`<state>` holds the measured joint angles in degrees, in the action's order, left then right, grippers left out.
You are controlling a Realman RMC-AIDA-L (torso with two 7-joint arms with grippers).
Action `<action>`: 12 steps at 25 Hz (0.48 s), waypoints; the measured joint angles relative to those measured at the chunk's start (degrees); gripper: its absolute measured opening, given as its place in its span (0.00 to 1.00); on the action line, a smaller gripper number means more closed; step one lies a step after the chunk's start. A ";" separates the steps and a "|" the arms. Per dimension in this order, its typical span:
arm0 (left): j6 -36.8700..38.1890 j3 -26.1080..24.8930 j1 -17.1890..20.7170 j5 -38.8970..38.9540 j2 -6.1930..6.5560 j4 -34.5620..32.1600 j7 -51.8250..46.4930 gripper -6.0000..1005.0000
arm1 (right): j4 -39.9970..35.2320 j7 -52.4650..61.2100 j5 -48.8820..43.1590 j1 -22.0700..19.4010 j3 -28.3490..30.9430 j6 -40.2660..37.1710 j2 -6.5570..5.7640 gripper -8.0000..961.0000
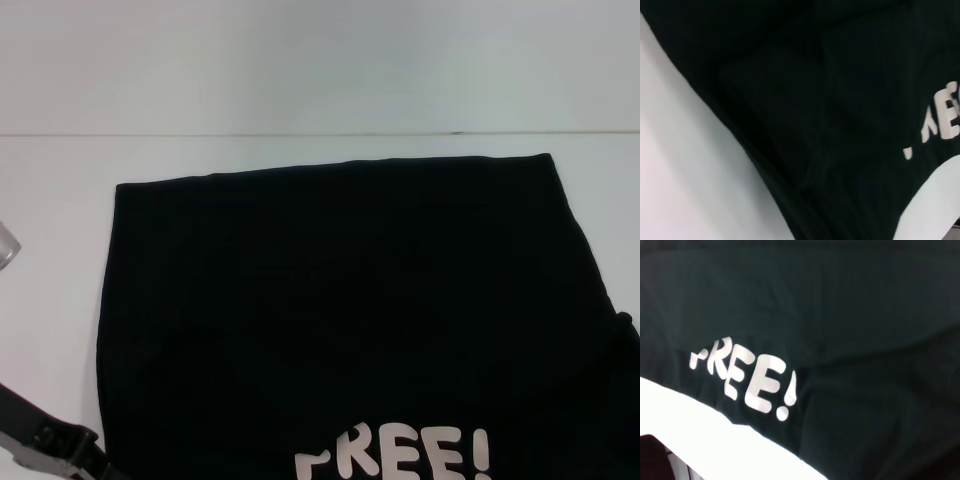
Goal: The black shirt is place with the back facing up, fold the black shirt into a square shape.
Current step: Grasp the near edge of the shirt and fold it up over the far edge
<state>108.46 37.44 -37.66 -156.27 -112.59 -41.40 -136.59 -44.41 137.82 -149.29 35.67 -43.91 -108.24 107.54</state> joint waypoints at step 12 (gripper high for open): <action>-0.94 -0.63 -0.13 -2.34 0.54 -0.46 -0.06 0.03 | -0.06 -0.10 -1.85 0.19 0.08 -0.03 -0.14 0.05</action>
<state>107.52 36.81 -37.79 -158.62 -112.05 -41.86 -136.65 -44.48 137.73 -151.14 35.86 -43.83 -108.27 107.40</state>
